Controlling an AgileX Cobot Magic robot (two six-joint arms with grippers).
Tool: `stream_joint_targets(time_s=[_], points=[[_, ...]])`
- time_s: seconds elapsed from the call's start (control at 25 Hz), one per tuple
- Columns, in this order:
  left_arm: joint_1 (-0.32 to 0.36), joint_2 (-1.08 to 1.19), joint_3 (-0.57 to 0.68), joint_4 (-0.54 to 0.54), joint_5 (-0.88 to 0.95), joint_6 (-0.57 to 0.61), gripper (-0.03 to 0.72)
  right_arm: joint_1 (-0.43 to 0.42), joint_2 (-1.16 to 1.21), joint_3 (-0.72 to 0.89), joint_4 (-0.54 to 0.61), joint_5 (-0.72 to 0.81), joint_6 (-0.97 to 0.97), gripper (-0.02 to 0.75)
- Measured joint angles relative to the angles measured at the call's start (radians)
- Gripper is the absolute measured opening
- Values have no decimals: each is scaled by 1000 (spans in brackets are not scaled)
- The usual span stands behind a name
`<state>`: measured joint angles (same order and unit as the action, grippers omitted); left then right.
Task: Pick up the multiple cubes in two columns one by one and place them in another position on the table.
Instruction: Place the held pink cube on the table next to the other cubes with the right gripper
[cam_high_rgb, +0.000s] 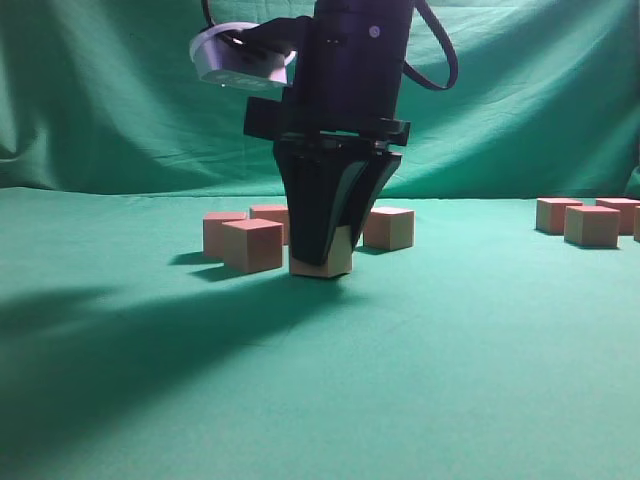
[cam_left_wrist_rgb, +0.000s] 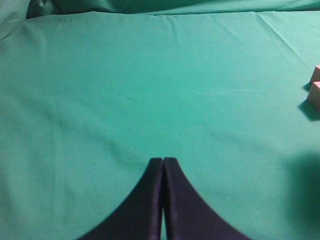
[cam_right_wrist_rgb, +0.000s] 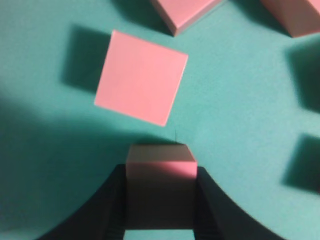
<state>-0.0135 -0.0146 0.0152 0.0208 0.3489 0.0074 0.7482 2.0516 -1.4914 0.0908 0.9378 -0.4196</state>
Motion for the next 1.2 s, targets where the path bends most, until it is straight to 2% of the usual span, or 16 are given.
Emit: stream_joint_targets(time_s=[0.96,1.2], points=[[0,0,0,0,0,0,0,9,6,-2,17,-25,10,266],[0,0,0,0,0,0,0,9,12,-2,17,-19,14,543]])
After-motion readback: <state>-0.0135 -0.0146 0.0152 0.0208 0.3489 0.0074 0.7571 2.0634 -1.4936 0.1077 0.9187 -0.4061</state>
